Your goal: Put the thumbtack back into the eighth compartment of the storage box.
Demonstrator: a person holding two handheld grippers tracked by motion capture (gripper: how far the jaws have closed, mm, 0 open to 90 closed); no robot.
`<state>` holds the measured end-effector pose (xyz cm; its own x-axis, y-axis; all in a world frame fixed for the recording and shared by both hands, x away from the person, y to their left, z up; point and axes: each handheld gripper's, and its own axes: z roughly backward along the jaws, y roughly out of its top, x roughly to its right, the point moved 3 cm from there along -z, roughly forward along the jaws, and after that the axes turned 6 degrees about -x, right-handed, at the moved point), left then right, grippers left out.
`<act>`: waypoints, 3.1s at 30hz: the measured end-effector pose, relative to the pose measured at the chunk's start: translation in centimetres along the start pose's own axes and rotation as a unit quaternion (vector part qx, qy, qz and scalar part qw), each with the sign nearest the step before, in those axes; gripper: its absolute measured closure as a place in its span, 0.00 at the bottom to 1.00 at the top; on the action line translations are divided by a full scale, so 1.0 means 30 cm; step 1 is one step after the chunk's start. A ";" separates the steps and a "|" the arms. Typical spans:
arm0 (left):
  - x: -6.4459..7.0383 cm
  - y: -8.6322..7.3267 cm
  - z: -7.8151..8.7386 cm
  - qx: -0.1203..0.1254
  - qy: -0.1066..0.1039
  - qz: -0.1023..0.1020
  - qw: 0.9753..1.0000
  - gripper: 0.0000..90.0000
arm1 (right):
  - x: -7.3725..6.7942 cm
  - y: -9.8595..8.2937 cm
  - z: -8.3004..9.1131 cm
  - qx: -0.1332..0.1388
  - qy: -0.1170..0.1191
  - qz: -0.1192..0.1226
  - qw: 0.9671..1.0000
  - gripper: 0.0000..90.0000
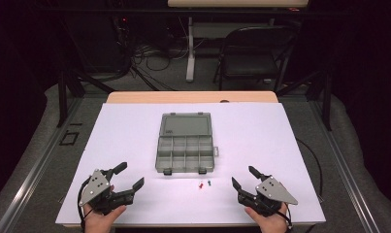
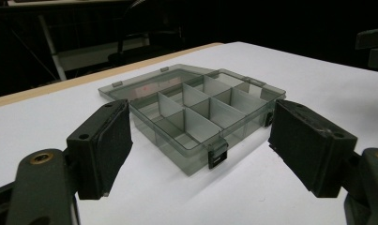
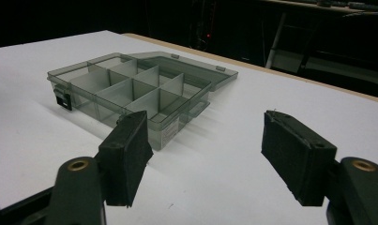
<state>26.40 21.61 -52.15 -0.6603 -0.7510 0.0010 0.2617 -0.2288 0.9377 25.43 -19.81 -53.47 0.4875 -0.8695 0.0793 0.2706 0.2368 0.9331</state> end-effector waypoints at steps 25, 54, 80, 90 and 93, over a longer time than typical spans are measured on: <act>-0.016 -0.016 -0.013 -0.026 -0.004 0.036 0.999 0.24 | -0.093 0.008 -0.074 -0.063 0.036 0.033 0.997 0.51; -0.004 -0.025 -0.031 -0.042 -0.013 0.027 0.999 0.24 | -0.164 0.005 -0.236 -0.162 0.070 -0.014 0.984 0.71; -0.007 -0.031 -0.034 -0.054 -0.017 0.031 0.998 0.25 | -0.177 -0.047 -0.309 -0.229 0.075 -0.020 0.970 0.92; -0.007 -0.030 -0.034 -0.053 -0.017 0.030 0.998 0.25 | -0.169 -0.043 -0.303 -0.231 0.081 -0.034 0.969 0.94; -0.008 -0.030 -0.034 -0.053 -0.017 0.030 0.998 0.25 | -0.165 -0.037 -0.296 -0.227 0.084 -0.037 0.970 0.94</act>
<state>27.02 21.37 -53.36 -0.6635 -0.7448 0.0702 0.3734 -0.2484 0.8938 30.10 -11.93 -58.02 0.5703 -0.8180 -0.0752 0.6293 0.3762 0.6801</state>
